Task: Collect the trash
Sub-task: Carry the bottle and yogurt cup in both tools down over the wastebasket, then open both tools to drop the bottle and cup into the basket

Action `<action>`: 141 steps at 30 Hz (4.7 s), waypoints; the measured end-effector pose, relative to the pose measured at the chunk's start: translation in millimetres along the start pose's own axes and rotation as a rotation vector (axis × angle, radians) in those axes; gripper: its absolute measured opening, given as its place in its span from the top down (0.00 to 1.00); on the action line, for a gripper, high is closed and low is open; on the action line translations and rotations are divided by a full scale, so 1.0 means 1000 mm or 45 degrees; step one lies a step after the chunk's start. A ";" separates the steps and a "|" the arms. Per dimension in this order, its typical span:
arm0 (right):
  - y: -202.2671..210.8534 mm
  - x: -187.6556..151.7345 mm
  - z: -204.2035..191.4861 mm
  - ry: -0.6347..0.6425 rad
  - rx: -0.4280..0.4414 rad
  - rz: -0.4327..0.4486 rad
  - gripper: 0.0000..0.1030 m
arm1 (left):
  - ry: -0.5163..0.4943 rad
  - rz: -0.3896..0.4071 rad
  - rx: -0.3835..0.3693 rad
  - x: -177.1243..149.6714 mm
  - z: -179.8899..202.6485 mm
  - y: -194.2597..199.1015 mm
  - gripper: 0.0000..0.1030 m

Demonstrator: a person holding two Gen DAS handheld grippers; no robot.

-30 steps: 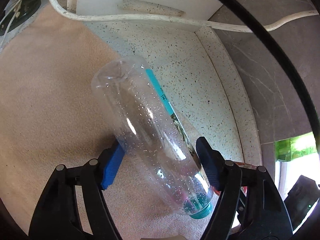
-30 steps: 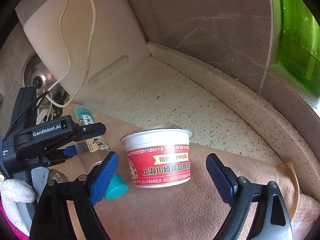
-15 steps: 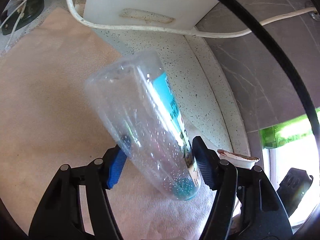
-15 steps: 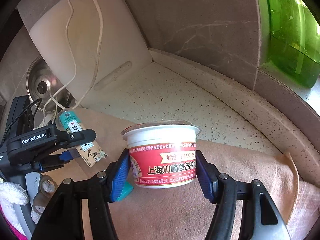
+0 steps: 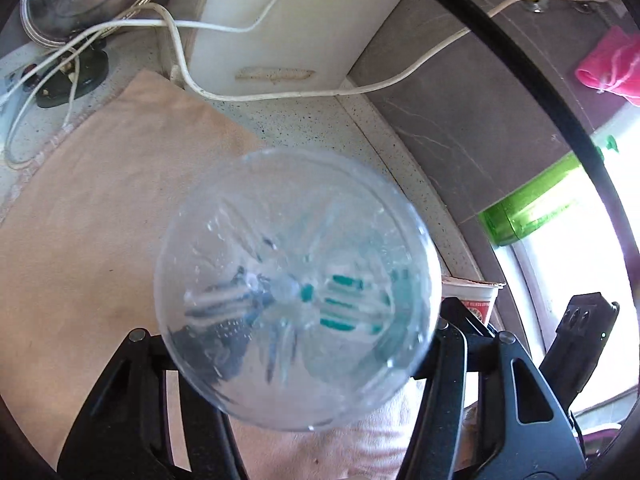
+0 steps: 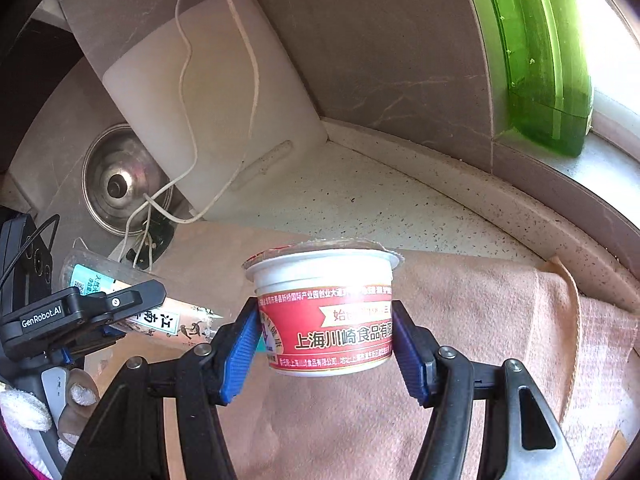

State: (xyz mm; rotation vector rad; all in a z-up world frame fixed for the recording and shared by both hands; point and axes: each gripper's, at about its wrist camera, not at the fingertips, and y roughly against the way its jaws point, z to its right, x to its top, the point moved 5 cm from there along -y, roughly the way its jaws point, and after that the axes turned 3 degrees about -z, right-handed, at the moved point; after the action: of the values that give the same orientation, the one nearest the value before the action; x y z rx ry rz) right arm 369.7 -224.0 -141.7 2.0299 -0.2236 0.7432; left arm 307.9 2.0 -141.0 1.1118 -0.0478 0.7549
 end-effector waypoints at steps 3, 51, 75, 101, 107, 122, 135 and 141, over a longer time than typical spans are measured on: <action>0.007 -0.008 -0.011 0.020 -0.003 0.003 0.37 | -0.006 0.018 0.000 -0.005 -0.004 0.012 0.44; 0.121 -0.209 -0.214 0.093 0.053 -0.005 0.37 | -0.106 0.069 -0.036 -0.178 -0.167 0.247 0.46; 0.096 -0.315 -0.275 0.118 0.054 -0.167 0.37 | -0.080 -0.094 0.031 -0.260 -0.258 0.244 0.46; 0.014 -0.368 -0.282 0.172 -0.047 -0.353 0.37 | -0.008 -0.291 0.149 -0.311 -0.326 0.161 0.46; -0.005 -0.372 -0.285 0.182 -0.058 -0.390 0.37 | 0.003 -0.320 0.166 -0.314 -0.334 0.149 0.46; -0.035 -0.381 -0.285 0.203 -0.095 -0.458 0.36 | -0.010 -0.348 0.206 -0.307 -0.325 0.137 0.46; -0.038 -0.384 -0.287 0.203 -0.103 -0.472 0.36 | -0.029 -0.373 0.226 -0.324 -0.319 0.118 0.46; -0.036 -0.386 -0.288 0.198 -0.101 -0.468 0.36 | -0.034 -0.378 0.227 -0.329 -0.319 0.119 0.45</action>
State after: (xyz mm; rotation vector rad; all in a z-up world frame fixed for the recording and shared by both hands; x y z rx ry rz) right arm -43.0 -17.5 -283.2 1.8563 0.2035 0.6431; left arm -111.7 118.3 -325.8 1.2650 0.1621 0.4851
